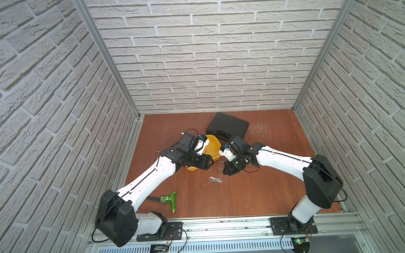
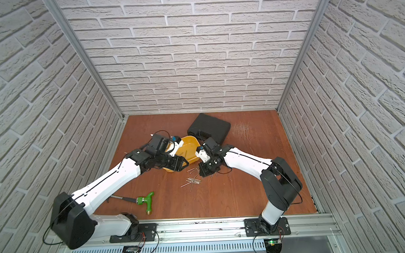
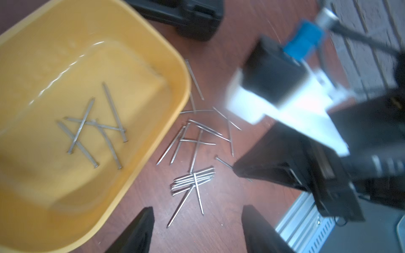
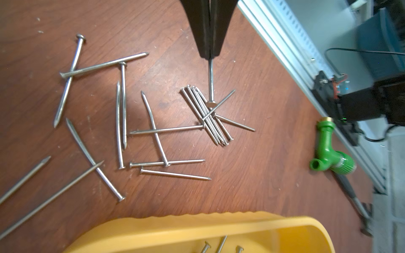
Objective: Put the nails on the desktop into the storage box
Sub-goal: Pick up the nail from the center of the board.
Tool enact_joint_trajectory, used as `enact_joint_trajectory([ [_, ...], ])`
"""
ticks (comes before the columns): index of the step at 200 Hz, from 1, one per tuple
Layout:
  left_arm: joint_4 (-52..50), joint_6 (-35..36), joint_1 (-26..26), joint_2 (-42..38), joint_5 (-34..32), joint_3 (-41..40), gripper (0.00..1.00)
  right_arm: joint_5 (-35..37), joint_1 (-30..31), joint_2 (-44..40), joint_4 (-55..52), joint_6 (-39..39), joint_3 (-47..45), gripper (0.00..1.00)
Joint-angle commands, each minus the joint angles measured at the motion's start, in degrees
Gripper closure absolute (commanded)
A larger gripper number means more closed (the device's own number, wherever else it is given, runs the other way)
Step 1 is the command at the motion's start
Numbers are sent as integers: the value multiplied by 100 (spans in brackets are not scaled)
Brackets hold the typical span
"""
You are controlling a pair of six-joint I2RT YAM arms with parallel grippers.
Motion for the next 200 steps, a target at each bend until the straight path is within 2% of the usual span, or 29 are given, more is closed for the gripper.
enact_joint_trajectory([
  [1,-341,1773,-507,179,-753,311,24,-1147,-236,-341,269,553,-218,98],
  [20,-464,2927,-809,250,-1319,389,15,-1439,-371,-517,243,577,-371,98],
  [29,-442,3337,-872,258,-1543,392,3,-1556,-419,-565,215,558,-441,98],
  [47,-196,4074,-903,221,-2110,273,2,-1696,-449,-601,58,431,-511,98],
  [74,414,5732,-904,-233,-1726,-458,2,-1977,-465,-637,157,471,-655,98],
  [98,1452,6625,-901,-777,-1383,-1203,2,-2326,-466,-639,391,628,-719,98],
  [129,1799,7152,-917,-793,-1296,-1275,11,-2572,-465,-494,469,686,-574,98],
  [154,2124,7442,-941,-758,-1223,-1337,13,-2756,-461,-337,569,788,-457,98],
  [200,1819,7900,-1072,-634,-1072,-1161,21,-2941,-466,-296,609,906,-226,98],
])
